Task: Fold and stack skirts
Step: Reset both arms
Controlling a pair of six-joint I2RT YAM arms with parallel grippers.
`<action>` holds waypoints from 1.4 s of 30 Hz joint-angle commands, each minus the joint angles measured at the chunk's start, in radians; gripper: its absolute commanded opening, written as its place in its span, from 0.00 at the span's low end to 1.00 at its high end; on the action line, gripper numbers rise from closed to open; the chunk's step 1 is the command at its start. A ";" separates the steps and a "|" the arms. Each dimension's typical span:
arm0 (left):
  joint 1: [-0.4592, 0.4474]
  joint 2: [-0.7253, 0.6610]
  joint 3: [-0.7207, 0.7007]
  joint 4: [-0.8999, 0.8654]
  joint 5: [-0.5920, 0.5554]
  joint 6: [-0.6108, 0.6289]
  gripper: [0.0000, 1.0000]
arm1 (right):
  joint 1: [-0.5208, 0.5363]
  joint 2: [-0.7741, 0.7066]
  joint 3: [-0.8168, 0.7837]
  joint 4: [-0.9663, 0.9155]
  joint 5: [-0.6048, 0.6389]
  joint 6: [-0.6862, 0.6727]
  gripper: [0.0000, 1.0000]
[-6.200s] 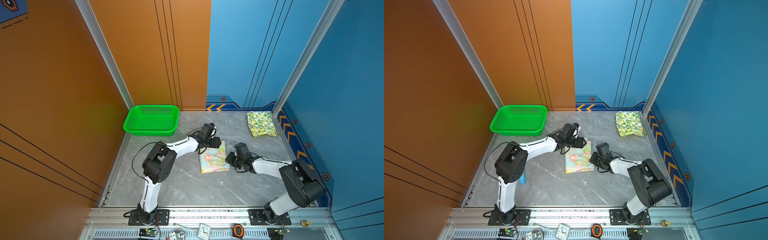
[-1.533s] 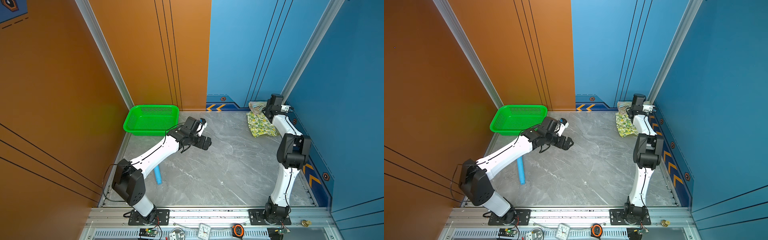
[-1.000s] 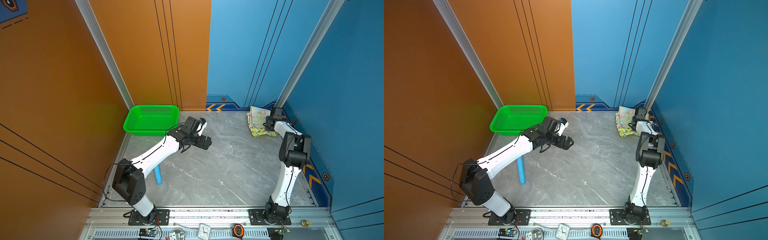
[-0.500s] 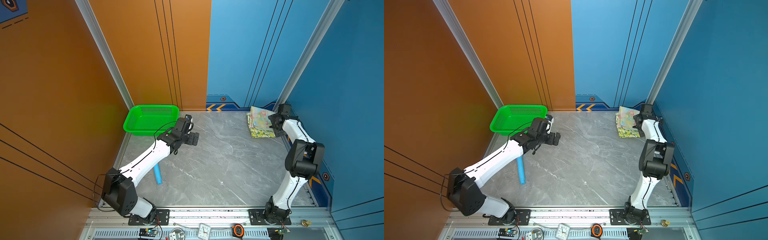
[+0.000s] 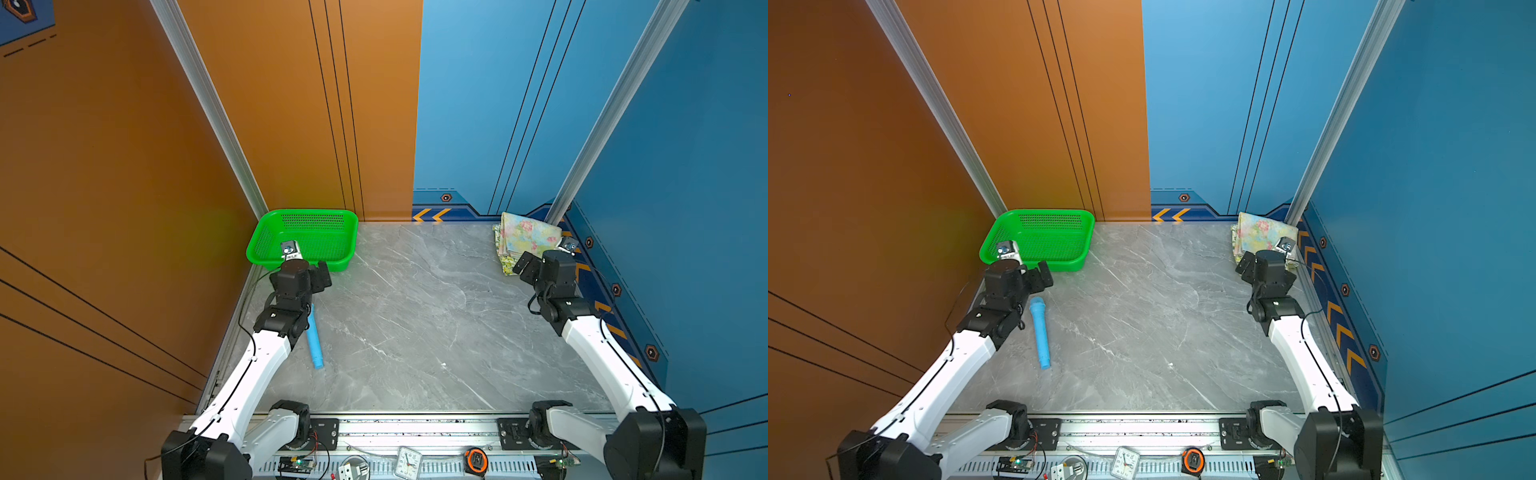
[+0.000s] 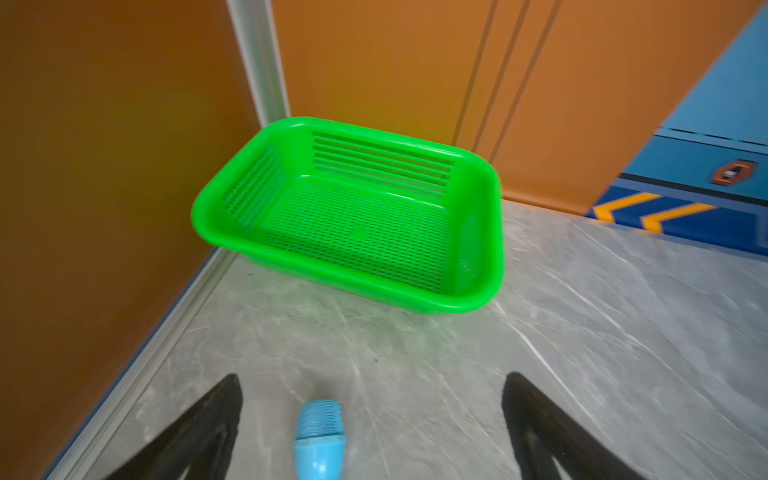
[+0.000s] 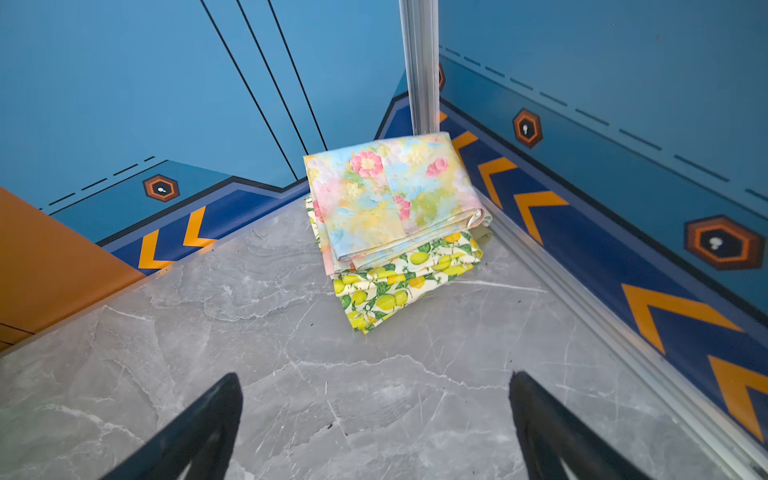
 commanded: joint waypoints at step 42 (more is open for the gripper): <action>0.083 0.551 -0.355 0.987 0.196 0.246 0.98 | -0.011 0.459 -0.425 0.986 -0.087 -0.281 1.00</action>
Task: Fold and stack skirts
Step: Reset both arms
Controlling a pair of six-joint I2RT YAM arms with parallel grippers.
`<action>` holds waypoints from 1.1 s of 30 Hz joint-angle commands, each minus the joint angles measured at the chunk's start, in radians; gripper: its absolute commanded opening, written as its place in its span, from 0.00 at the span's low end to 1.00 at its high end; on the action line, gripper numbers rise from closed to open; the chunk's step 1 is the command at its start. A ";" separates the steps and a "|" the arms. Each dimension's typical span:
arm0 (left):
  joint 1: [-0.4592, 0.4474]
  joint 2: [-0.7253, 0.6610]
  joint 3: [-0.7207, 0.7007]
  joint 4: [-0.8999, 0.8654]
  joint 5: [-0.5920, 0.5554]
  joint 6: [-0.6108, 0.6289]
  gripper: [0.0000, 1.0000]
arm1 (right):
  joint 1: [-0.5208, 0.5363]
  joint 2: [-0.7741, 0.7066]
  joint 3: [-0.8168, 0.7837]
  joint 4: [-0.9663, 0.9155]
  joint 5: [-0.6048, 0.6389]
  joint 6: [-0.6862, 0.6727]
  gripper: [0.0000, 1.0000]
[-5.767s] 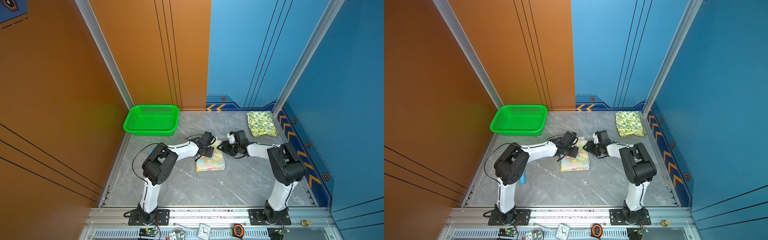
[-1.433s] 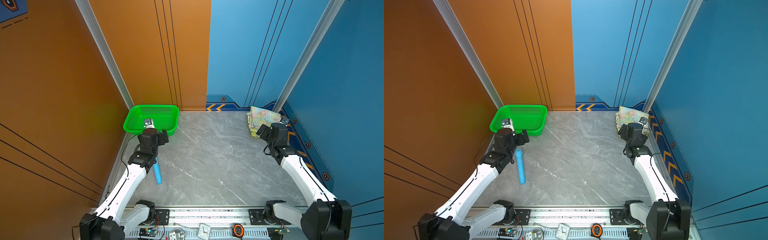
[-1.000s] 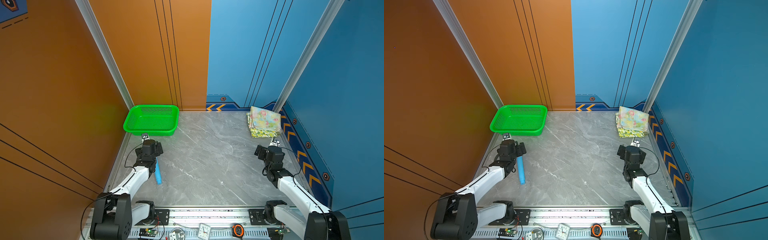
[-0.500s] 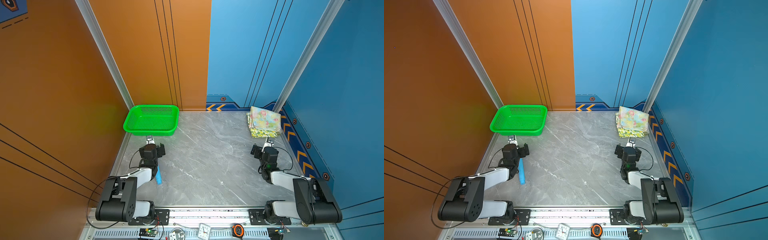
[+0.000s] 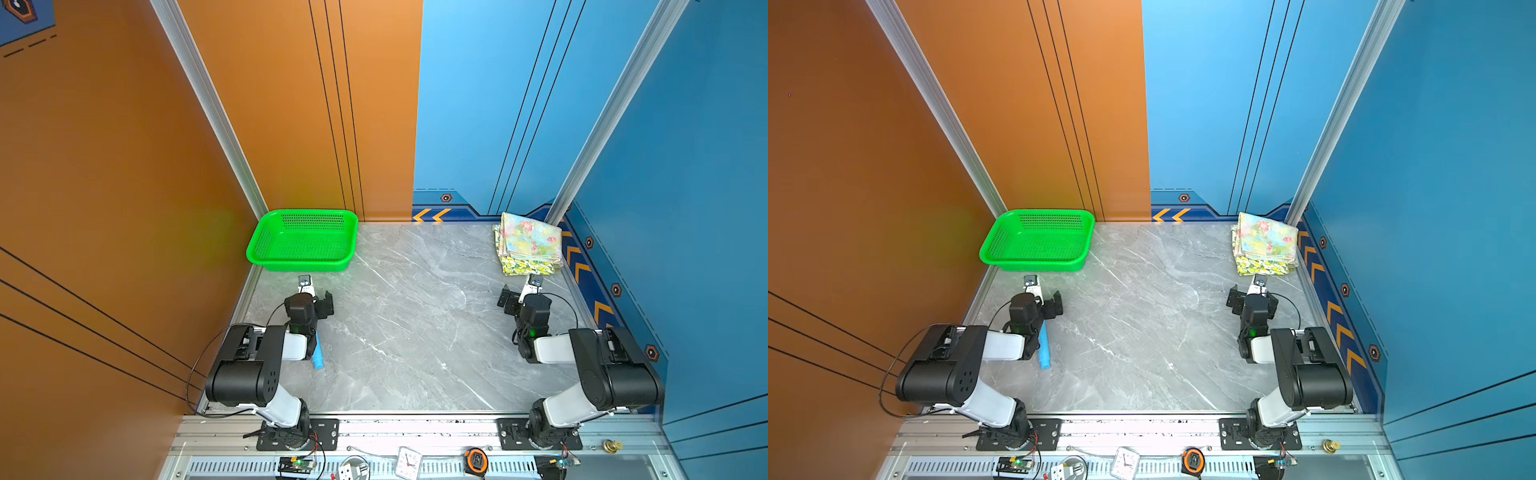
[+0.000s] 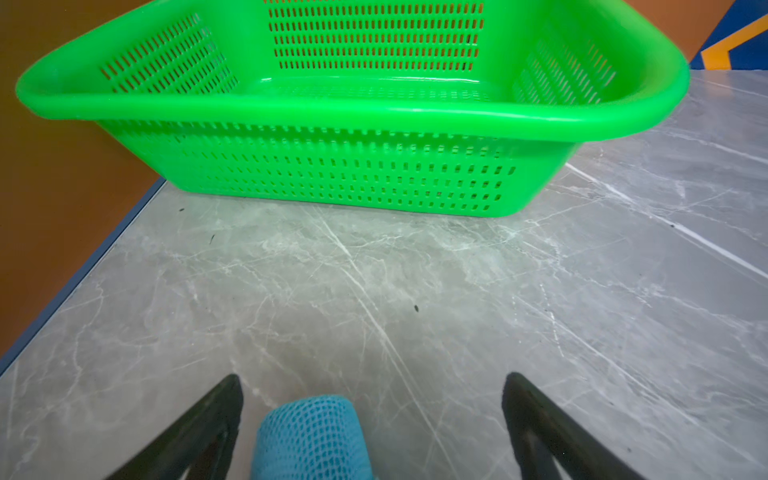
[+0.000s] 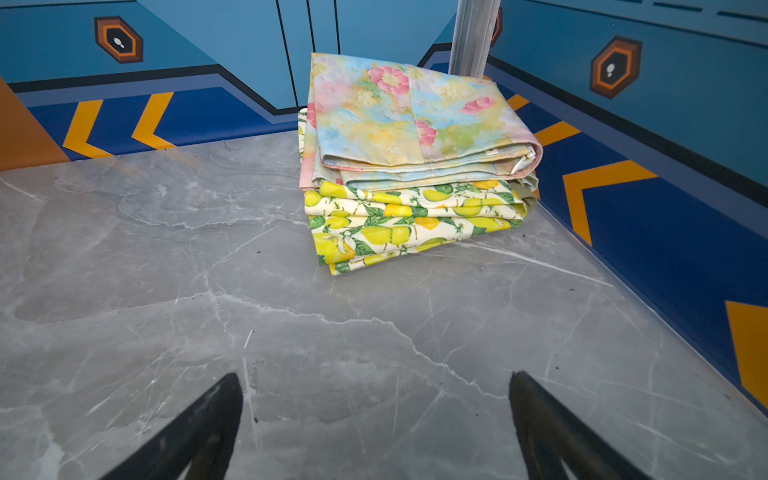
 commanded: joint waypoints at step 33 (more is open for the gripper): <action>-0.015 -0.004 0.017 0.041 -0.004 0.035 0.98 | -0.005 0.004 0.040 -0.063 -0.088 -0.034 1.00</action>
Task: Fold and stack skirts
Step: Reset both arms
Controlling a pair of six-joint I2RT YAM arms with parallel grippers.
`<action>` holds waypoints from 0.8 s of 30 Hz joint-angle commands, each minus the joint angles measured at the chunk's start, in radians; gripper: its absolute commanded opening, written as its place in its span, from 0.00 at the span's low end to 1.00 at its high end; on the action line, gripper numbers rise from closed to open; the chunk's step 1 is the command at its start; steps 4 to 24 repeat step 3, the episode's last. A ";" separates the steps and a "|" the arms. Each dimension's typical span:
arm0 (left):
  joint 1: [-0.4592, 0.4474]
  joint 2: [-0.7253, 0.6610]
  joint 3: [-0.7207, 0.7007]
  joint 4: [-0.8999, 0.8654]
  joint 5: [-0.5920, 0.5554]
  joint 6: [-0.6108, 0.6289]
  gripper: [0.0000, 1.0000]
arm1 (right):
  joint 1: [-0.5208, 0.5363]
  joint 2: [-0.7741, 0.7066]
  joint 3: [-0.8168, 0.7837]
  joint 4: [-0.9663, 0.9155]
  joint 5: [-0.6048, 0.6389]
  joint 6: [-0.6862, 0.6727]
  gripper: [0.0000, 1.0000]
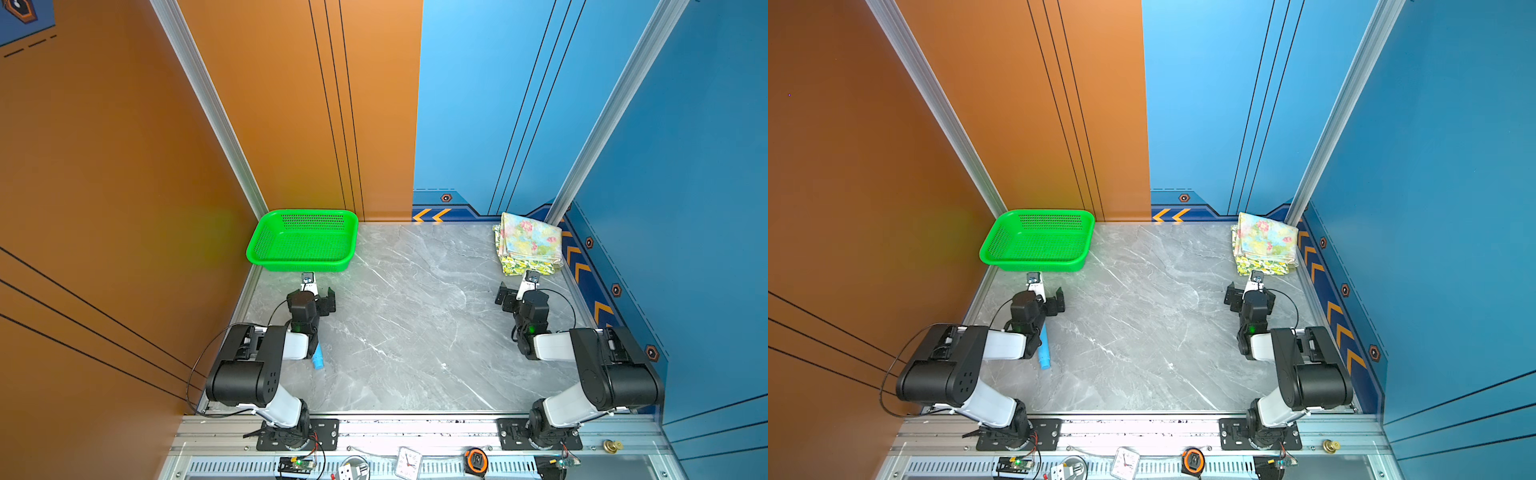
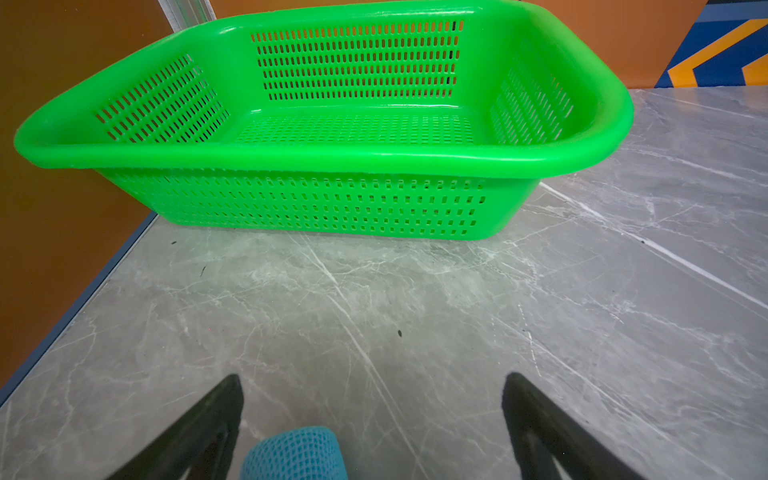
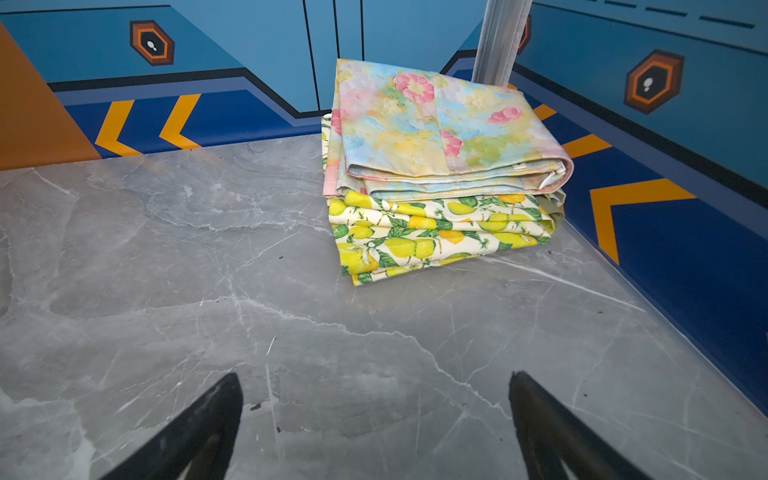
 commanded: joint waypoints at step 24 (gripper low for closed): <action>-0.006 -0.004 0.009 0.018 -0.004 0.014 0.98 | 0.000 0.004 0.014 -0.019 -0.026 -0.023 1.00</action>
